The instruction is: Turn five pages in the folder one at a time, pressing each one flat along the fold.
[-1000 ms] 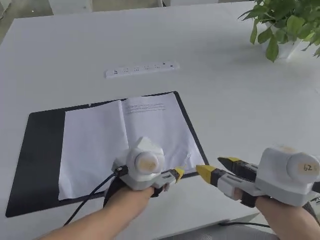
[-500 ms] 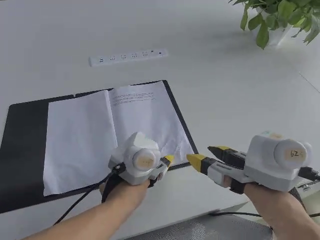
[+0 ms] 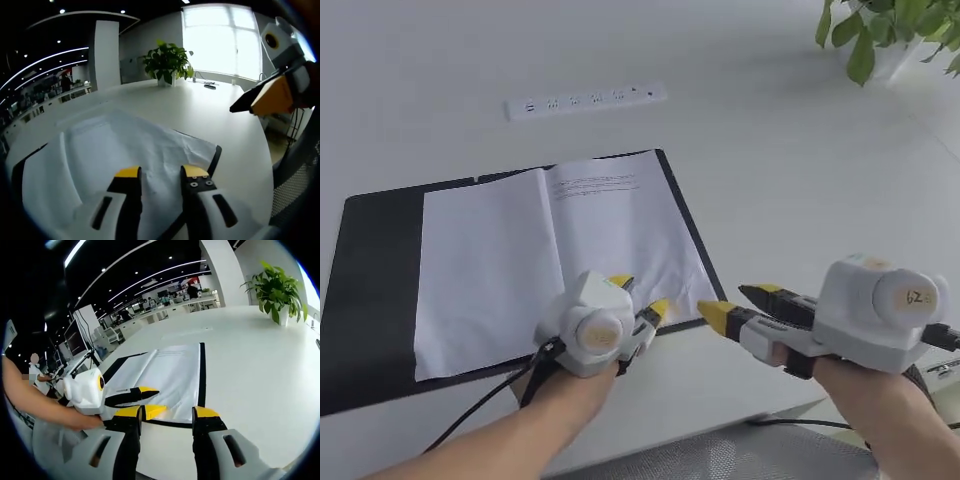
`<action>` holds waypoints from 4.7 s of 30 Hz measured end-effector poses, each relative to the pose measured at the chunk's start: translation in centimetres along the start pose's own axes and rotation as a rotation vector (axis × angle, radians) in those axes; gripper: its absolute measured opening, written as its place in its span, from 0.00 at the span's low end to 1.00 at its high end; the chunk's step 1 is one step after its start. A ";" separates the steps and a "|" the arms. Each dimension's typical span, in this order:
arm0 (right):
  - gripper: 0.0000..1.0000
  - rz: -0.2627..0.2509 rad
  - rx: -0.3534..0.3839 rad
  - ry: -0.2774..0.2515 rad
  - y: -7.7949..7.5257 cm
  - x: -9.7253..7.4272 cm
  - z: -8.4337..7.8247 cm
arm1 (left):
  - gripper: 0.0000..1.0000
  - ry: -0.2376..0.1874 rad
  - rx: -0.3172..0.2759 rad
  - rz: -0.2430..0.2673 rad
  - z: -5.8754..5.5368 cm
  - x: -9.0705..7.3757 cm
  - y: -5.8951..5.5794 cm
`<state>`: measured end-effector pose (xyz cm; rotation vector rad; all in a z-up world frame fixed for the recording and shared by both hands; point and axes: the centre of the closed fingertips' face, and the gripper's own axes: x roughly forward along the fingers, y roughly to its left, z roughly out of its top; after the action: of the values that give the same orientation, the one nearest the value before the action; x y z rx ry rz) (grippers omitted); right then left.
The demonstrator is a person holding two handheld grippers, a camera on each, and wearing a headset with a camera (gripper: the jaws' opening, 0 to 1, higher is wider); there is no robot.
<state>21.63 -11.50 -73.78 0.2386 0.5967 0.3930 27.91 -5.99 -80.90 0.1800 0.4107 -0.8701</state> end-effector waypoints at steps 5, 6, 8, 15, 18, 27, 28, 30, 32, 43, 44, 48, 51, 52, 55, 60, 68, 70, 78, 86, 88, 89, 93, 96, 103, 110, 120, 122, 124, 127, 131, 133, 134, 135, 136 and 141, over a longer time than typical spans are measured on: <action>0.39 0.001 0.001 0.006 -0.1 0.0 -0.1 | 0.29 -0.012 0.001 -0.004 0.0 0.0 0.0; 0.39 0.001 0.001 0.007 -0.1 0.0 -0.1 | 0.29 -0.016 0.000 -0.006 0.1 0.0 0.0; 0.39 0.002 0.001 0.009 0.0 0.0 -0.2 | 0.27 -0.020 0.001 -0.014 0.1 0.0 -0.1; 0.39 0.005 -0.005 0.020 0.0 0.3 -0.4 | 0.18 -0.029 -0.002 -0.008 0.0 0.0 0.1; 0.39 0.008 -0.003 0.023 0.0 0.4 -0.5 | 0.12 -0.023 0.017 0.006 0.1 0.0 0.6; 0.39 0.016 -0.005 0.031 0.1 0.8 -0.5 | 0.00 -0.012 0.025 0.031 0.1 0.0 1.4; 0.38 0.017 -0.011 0.032 0.0 1.0 -0.5 | 0.00 -0.012 0.020 0.031 0.1 0.0 1.5; 0.38 0.020 -0.017 0.036 -0.2 1.5 -0.5 | 0.00 -0.012 0.014 0.034 0.1 0.0 1.4; 0.37 0.024 -0.022 0.038 -0.5 1.9 -0.4 | 0.00 -0.012 0.003 0.043 0.1 0.0 1.5; 0.36 0.097 -0.006 0.018 -2.1 6.7 1.4 | 0.00 -0.017 -0.023 0.056 0.1 0.1 1.5; 0.36 0.098 -0.004 0.022 -2.3 7.2 1.4 | 0.00 -0.019 -0.025 0.058 0.1 0.2 1.5; 0.33 0.102 0.044 0.028 -2.6 8.3 1.6 | 0.00 -0.020 -0.027 0.058 0.1 0.2 1.6; 0.34 0.088 0.057 0.049 -2.9 8.9 1.1 | 0.00 -0.019 -0.028 0.057 0.1 0.3 1.6; 0.35 0.086 0.063 0.053 -3.0 9.0 1.0 | 0.00 -0.019 -0.027 0.057 0.1 0.3 1.6; 0.34 0.092 0.091 0.048 -2.9 9.1 1.0 | 0.00 -0.018 -0.028 0.055 0.1 0.3 1.6; 0.34 0.083 0.079 0.034 -2.7 8.8 1.5 | 0.00 -0.019 -0.026 0.054 0.1 0.3 1.5; 0.34 0.091 0.084 0.047 -2.8 9.0 1.2 | 0.00 -0.020 -0.025 0.049 0.1 0.3 1.5; 0.32 0.090 0.090 0.053 -2.9 8.9 1.1 | 0.00 -0.021 -0.028 0.048 0.1 0.3 1.5; 0.18 0.072 0.086 0.052 -3.7 8.6 1.0 | 0.00 -0.024 -0.026 0.049 0.0 0.3 1.5; 0.03 0.064 0.133 0.054 -4.7 8.5 1.1 | 0.00 -0.026 -0.030 0.050 0.0 0.2 1.5; 0.02 0.068 0.174 0.055 -4.9 8.5 1.1 | 0.00 -0.027 -0.029 0.050 0.0 0.3 1.5; 0.01 0.069 0.192 0.055 -5.0 8.5 1.1 | 0.00 -0.027 -0.029 0.050 0.0 0.3 1.5; 0.00 0.078 0.254 0.055 -5.0 8.5 1.0 | 0.00 -0.028 -0.031 0.049 0.1 0.3 1.5; 0.00 0.092 0.317 0.054 -4.9 8.5 1.1 | 0.00 -0.028 -0.031 0.049 0.0 0.3 1.5; 0.00 0.100 0.291 0.077 -4.4 8.4 1.1 | 0.00 -0.028 -0.040 0.048 0.1 0.3 1.5; 0.00 0.141 0.317 0.036 -3.7 8.0 2.1 | 0.01 -0.027 -0.093 0.027 0.3 0.2 1.5; 0.00 0.216 0.348 0.001 -1.5 7.7 3.2 | 0.26 -0.041 -0.172 -0.014 1.5 -2.0 1.5; 0.00 0.197 0.267 0.016 -1.5 7.7 2.9 | 0.29 -0.041 -0.190 -0.014 1.6 -2.3 1.8; 0.00 0.181 0.222 0.029 -1.5 7.7 2.7 | 0.28 -0.041 -0.188 -0.008 1.7 -2.7 2.0; 0.00 0.152 0.123 0.029 -1.5 7.6 2.9 | 0.26 -0.047 -0.174 0.000 2.1 -3.4 2.2; 0.00 0.116 -0.117 0.077 -1.3 7.6 2.3 | 0.24 -0.051 -0.178 -0.002 2.1 -3.9 2.3; 0.00 0.130 -0.122 0.079 -0.8 7.7 2.1 | 0.23 -0.041 -0.174 0.001 1.8 -3.9 2.4; 0.00 0.114 -0.179 0.093 -1.0 7.8 1.9 | 0.23 -0.039 -0.178 0.004 1.7 -4.1 2.5; 0.00 0.101 -0.222 0.096 -1.2 7.9 1.8 | 0.23 -0.040 -0.179 0.003 1.7 -4.2 2.5; 0.00 0.117 -0.188 0.093 -0.9 8.0 1.8 | 0.23 -0.037 -0.179 0.005 1.6 -4.2 2.5; 0.00 0.073 -0.208 0.091 -2.4 8.1 1.7 | 0.21 -0.029 -0.172 0.012 1.4 -4.7 2.8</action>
<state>29.50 -10.36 -77.22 0.0430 0.6330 0.5350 27.73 -1.36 -77.74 0.0109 0.4548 -0.8204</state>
